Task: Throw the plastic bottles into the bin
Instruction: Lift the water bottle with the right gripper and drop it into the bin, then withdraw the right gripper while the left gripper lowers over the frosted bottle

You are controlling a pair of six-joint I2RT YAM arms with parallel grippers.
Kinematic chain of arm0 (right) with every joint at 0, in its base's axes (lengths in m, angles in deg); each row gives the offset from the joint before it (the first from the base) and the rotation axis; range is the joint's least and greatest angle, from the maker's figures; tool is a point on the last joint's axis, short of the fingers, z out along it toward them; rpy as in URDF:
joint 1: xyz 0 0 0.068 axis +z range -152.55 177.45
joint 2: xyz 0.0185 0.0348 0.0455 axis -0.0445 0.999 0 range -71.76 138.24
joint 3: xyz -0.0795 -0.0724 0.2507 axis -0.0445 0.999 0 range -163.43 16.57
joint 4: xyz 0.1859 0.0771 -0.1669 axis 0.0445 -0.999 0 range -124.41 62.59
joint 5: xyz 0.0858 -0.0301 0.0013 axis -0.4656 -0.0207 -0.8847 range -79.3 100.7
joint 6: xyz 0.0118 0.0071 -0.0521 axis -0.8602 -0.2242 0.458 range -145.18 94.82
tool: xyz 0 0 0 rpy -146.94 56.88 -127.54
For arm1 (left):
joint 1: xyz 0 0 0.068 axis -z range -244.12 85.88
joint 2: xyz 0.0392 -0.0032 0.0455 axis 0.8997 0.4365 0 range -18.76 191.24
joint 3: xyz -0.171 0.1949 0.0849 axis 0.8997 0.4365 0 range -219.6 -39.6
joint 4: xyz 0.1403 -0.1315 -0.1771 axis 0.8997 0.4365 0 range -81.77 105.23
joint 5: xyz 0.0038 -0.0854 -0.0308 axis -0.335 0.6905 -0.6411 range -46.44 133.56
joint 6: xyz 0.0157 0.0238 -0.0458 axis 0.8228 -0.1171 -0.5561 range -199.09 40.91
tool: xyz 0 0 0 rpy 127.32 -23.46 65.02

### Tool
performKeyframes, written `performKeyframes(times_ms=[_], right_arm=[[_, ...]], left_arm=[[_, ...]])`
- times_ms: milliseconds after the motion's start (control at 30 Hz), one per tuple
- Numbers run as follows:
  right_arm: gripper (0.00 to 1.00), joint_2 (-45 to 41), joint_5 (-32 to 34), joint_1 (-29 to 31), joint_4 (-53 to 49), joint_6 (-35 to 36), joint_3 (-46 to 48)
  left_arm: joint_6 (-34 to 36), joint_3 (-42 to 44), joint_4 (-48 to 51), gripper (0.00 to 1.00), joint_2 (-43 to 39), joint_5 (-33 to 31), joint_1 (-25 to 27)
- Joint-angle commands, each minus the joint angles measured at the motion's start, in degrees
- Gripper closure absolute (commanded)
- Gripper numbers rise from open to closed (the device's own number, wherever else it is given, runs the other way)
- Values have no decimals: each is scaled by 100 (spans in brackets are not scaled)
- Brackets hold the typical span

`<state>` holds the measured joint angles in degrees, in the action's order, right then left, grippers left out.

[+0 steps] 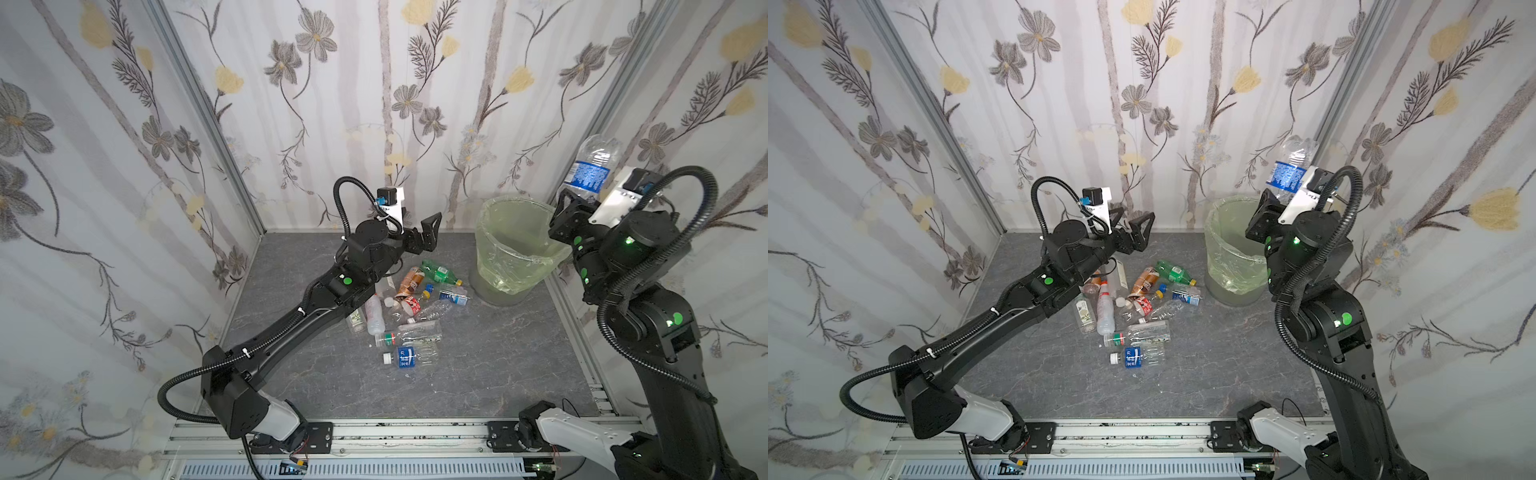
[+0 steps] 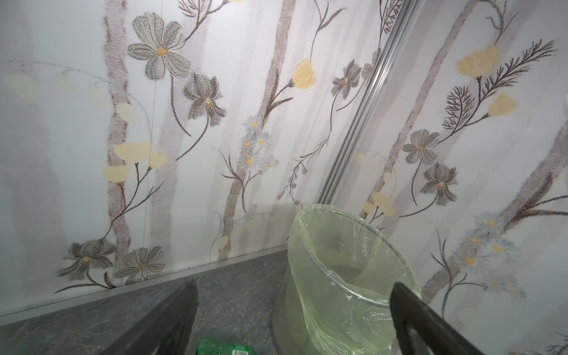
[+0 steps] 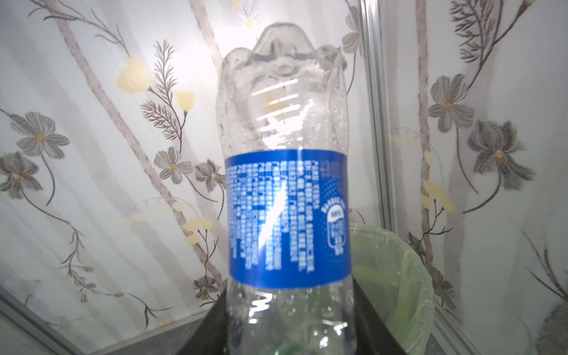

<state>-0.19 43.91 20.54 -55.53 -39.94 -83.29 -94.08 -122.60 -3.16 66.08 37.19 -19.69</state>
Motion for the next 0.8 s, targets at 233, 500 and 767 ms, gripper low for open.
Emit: performKeyframes(times_ms=[233,500,767], right_arm=[[25,1042,-941,-1547,54,-678,1124],[0,563,-1193,-1580,236,-644,1241],[0,366,-1615,-1558,232,-485,1192]], left_arm=[[221,201,-152,0,-62,-283,16],[510,417,-161,0,-173,-452,21],[1175,346,-76,0,-90,-876,14]])
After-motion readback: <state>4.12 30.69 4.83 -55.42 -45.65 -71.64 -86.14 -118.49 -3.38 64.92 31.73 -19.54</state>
